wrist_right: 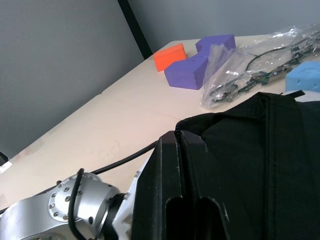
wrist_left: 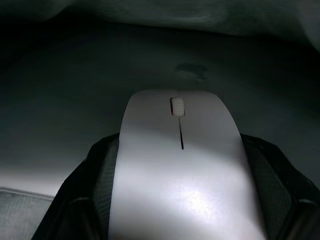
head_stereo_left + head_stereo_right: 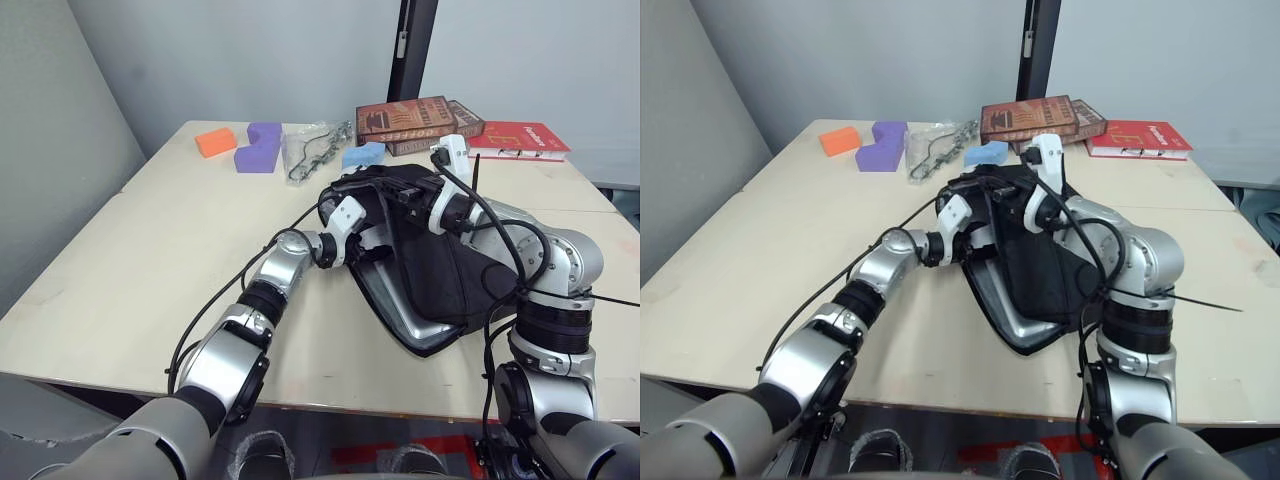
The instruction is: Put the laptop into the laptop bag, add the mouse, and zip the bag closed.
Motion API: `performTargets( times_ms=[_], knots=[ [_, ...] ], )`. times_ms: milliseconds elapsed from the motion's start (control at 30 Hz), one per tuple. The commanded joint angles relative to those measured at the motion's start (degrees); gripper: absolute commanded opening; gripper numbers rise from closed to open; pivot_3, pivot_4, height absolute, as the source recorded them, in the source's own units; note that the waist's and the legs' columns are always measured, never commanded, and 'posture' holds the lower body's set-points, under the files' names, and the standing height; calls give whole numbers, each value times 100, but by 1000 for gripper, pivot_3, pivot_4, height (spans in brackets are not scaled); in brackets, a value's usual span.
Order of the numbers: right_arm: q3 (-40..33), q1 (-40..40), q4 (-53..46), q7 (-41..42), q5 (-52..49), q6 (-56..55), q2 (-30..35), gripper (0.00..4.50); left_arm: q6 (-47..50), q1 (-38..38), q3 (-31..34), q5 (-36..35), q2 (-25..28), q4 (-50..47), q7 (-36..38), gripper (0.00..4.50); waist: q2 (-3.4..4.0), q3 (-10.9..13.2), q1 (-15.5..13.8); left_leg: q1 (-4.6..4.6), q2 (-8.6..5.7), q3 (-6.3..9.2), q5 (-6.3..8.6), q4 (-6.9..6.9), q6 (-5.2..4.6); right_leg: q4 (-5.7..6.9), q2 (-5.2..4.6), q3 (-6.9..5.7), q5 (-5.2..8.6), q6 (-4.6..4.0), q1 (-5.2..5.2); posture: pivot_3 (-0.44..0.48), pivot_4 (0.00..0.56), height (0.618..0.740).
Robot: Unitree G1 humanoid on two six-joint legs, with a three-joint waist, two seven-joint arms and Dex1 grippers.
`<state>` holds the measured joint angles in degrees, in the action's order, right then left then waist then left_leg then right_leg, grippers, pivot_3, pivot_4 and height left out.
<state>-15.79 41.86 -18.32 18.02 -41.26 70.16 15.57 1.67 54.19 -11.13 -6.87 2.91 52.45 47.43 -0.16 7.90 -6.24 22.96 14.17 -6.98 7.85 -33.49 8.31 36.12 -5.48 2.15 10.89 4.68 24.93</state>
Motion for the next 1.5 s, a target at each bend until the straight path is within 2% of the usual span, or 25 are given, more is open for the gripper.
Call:
performTargets(
  times_ms=[33, 300, 533, 600, 667, 867, 1300, 1400, 1467, 1500],
  knots=[
    [-100, 106, -395, -7, -324, -109, -16, 8, -109, 171, 109, 74, -129, 427, 31, 2866, 0, 0, 0, -2, 0, 0, 0, 0, 0, 0, 0, 0, 0, 0, -1, 0, 150, 734],
    [-91, 72, -463, -158, -492, -40, -3, 8, -299, 618, 211, 334, -408, 1209, -86, 2866, 0, 0, -14, -2, 0, 1, 1, 0, 1, -2, 0, 0, 0, 1, -4, 0, 150, 734],
    [-74, 42, -463, -247, -591, -54, 52, 8, -537, 642, 449, 308, -478, 1282, 6, 2866, 0, 0, -15, -2, 0, 1, 1, 3, 2, -4, 0, -1, 0, 0, -4, 0, 150, 734],
    [-61, 32, -450, -259, -614, -73, 75, 0, -577, 641, 523, 283, -472, 1266, 17, 3874, 0, 0, -16, -1, 0, 1, 1, 4, 2, -6, 0, -2, 0, 0, -4, 0, 150, 734],
    [-42, 27, -431, -269, -619, -100, 86, 0, -569, 628, 581, 238, -443, 1220, 103, 4461, 1, 1, -17, 0, 0, 1, 1, 4, 2, -7, 0, -2, 0, 1, -3, 0, 150, 734],
    [-5, 56, -366, -276, -645, -147, 102, 0, -559, 413, 664, 158, -271, 872, 533, 4461, 1, 1, -13, 0, 0, 1, 1, 14, 3, -14, 0, -4, 0, 0, -2, 0, 150, 734],
    [74, 43, -311, -225, -665, -202, 140, 0, -603, -6, 454, 418, -110, 368, 603, 4461, 3, 2, -20, 2, 0, 1, 2, 24, 4, -27, 0, -9, 0, 0, -2, 0, 150, 734],
    [69, 40, -330, -239, -696, -209, 119, 0, -579, -8, 427, 476, -105, 385, 471, 3683, 3, 2, -15, 2, 0, 1, 2, 25, 4, -28, 0, -9, 0, 0, -3, 0, 150, 734],
    [60, 32, -355, -253, -725, -197, 102, 0, -566, -21, 447, 461, -120, 347, 464, 2900, 3, 2, -13, 1, 0, 1, 2, 25, 4, -28, 0, -8, 0, 1, -3, 0, 150, 734],
    [56, 27, -362, -261, -731, -193, 98, 0, -552, -27, 460, 445, -129, 325, 481, 2784, 2, 2, -14, 1, 0, 1, 2, 25, 4, -28, 0, -8, 0, 1, -3, 0, 150, 734]
  ],
)
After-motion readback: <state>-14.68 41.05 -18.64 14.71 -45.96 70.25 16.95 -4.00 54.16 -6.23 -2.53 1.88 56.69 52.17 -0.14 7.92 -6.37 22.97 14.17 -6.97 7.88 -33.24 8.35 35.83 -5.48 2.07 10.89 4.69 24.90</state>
